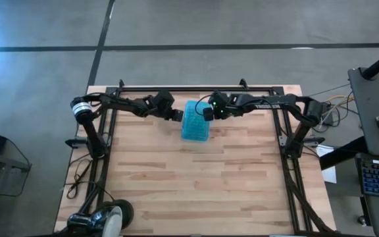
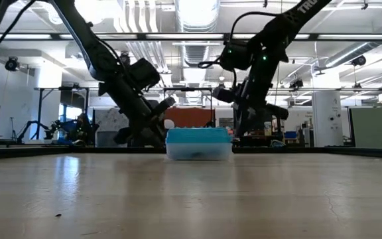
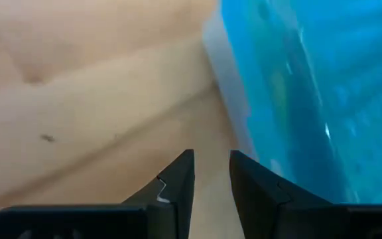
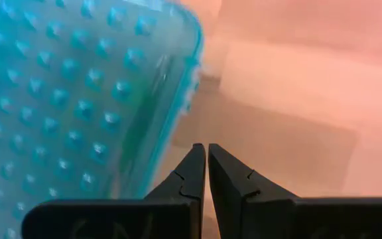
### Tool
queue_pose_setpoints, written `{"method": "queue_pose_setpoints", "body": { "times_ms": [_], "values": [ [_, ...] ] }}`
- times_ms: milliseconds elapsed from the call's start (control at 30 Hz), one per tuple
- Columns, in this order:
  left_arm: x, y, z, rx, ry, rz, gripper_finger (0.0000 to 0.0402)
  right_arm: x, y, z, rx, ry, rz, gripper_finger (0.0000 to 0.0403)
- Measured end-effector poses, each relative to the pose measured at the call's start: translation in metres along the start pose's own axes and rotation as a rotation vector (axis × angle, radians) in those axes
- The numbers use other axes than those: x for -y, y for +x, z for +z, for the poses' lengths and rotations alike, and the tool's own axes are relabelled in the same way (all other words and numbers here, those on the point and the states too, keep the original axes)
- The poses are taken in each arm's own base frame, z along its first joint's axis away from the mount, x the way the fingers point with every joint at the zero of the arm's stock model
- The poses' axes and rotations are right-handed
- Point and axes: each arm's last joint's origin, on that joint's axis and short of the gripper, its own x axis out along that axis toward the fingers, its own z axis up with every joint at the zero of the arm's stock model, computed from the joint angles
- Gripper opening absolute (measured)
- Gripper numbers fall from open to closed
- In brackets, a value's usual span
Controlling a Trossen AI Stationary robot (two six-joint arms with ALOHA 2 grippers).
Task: Pick & place school supplies into a supply box
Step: Move the supply box to the center of the table
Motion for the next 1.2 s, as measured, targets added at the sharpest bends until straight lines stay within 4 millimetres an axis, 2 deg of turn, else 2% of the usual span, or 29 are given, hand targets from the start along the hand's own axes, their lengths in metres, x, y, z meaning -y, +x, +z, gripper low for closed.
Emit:
{"method": "queue_pose_setpoints", "body": {
  "times_ms": [133,400,633,867,1000,1200],
  "values": [
    [0.012,0.002,-0.01,-0.032,0.033,-0.033,0.008,0.003,0.005,-0.013,-0.069,-0.014,0.017,0.0013],
    [0.047,0.003,-0.047,-0.125,0.118,-0.083,0.008,-0.017,-0.001,-0.05,-0.14,-0.093,0.072,0.0013],
    [0.075,-0.007,-0.088,-0.242,0.221,-0.117,0.008,-0.032,-0.015,-0.095,-0.23,-0.139,0.075,0.0013],
    [0.089,-0.02,-0.111,-0.267,0.29,-0.082,0.008,-0.043,-0.028,-0.139,-0.325,-0.163,0.087,0.0013],
    [0.09,-0.028,-0.115,-0.261,0.311,-0.044,0.008,-0.04,-0.033,-0.148,-0.265,-0.14,0.016,0.0013],
    [0.096,-0.051,-0.105,-0.195,0.343,-0.059,0.008,-0.025,-0.047,-0.141,-0.117,-0.081,-0.134,0.0013]
  ]
}}
